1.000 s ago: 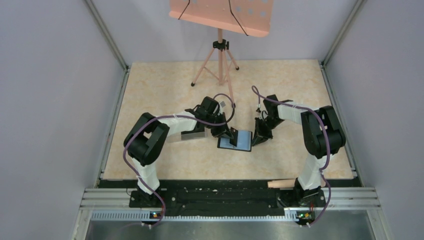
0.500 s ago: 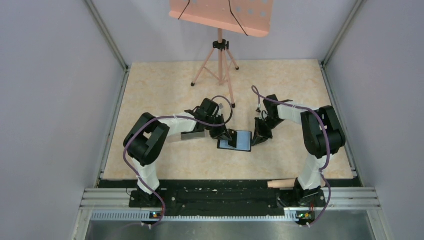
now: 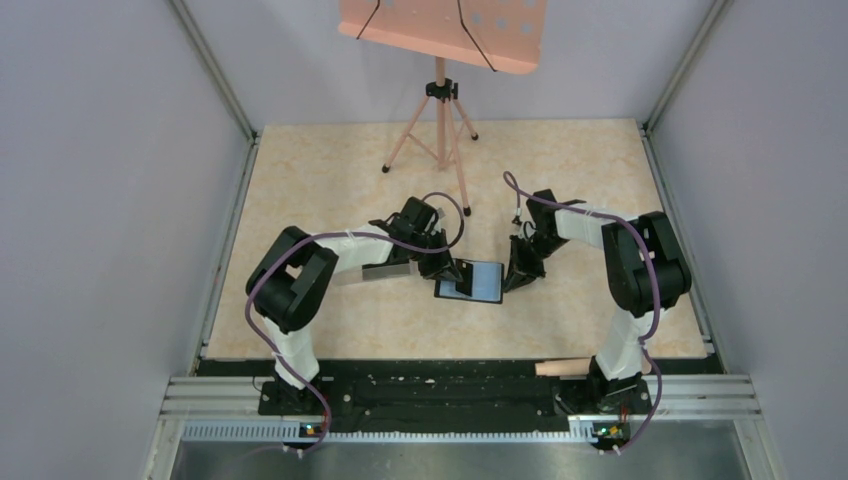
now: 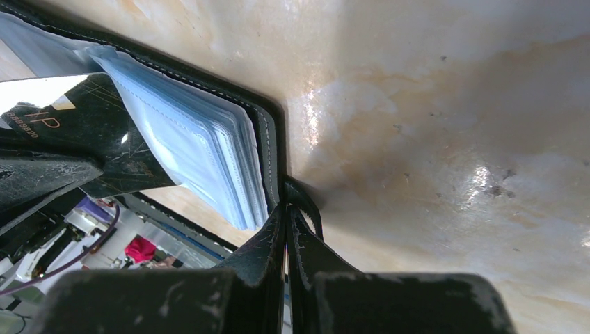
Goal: Put the credit cards into the card holder
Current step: Insert the credit card into the card holder.
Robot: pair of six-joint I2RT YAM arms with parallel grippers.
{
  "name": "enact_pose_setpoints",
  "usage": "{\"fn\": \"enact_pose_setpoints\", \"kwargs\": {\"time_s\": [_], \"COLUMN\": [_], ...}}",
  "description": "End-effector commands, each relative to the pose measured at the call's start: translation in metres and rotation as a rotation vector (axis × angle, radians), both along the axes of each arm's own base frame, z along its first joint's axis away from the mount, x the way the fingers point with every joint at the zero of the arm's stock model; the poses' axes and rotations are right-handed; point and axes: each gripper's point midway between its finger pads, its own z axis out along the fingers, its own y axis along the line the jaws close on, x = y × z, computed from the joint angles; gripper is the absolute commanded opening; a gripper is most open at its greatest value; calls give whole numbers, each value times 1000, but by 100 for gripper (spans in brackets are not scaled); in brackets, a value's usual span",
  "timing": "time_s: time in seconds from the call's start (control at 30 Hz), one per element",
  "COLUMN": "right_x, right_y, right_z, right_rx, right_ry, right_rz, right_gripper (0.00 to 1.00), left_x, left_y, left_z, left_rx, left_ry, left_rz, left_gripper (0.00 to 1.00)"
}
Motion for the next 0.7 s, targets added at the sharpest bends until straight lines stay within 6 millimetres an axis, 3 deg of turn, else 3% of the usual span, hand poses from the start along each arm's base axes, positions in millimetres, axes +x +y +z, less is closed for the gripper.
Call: {"fn": "enact_pose_setpoints", "kwargs": {"time_s": [0.0,0.27,0.67], "right_x": [-2,-3,-3], "right_y": [-8,-7,-7], "right_z": [-13,-14,-13], "right_rx": [-34,-33,-30], "right_ry": [2,3,1], "right_rz": [15,16,17], "right_gripper": [0,0,0], "left_x": [-8,-11,-17], "left_y": [14,9,-18], "left_z": [-4,-4,9], "left_rx": [66,37,-120], "left_ry": [14,18,6], "left_rz": [13,-7,-110], "left_gripper": [0,0,0]}}
